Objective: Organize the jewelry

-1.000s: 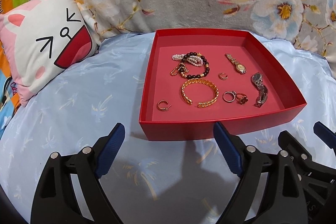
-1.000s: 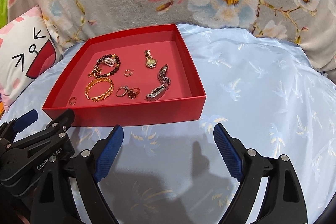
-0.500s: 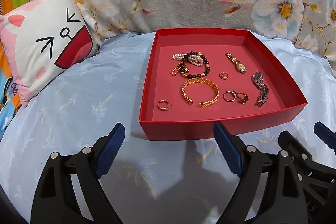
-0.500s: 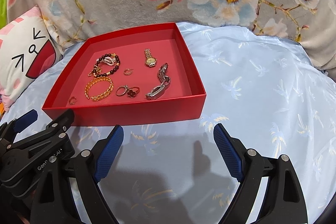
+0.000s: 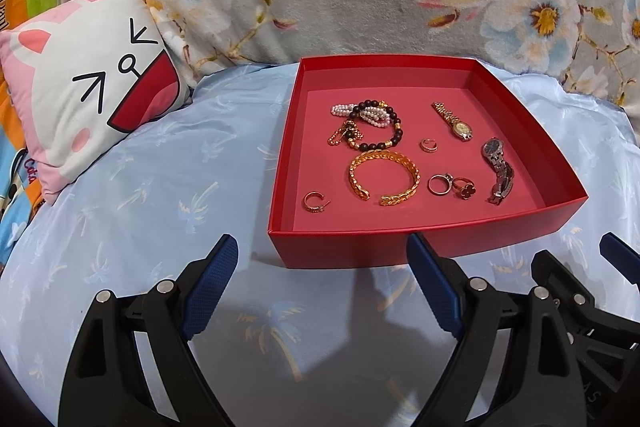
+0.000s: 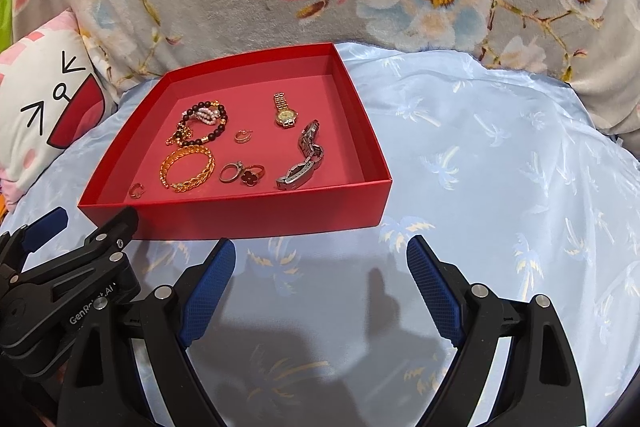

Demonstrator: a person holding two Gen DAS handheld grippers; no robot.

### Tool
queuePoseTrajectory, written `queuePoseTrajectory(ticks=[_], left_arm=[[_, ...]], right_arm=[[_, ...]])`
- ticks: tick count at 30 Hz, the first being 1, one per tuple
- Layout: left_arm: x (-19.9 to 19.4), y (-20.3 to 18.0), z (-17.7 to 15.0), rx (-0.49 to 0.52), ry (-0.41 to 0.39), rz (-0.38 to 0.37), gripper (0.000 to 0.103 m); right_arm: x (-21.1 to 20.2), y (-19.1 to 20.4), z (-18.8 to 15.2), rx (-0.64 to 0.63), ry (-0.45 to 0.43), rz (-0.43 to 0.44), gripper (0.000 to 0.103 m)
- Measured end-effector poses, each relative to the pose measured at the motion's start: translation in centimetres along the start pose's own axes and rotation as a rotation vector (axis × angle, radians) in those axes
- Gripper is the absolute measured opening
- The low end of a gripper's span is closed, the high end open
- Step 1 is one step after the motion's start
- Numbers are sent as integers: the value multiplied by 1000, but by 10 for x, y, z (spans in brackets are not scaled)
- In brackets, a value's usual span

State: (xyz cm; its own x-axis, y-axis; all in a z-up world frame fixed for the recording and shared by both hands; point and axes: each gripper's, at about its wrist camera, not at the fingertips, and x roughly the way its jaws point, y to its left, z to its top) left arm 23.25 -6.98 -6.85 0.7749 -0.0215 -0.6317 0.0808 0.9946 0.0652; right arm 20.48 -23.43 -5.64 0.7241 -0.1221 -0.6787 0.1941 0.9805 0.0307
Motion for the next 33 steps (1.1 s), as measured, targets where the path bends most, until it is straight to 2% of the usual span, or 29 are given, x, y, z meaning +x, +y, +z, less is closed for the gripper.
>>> queuePoseTrajectory(ticks=[33], left_arm=[[-5,5,0,-9,-15,28,84]], right_arm=[[-5,1,-2,1,-3,11,86]])
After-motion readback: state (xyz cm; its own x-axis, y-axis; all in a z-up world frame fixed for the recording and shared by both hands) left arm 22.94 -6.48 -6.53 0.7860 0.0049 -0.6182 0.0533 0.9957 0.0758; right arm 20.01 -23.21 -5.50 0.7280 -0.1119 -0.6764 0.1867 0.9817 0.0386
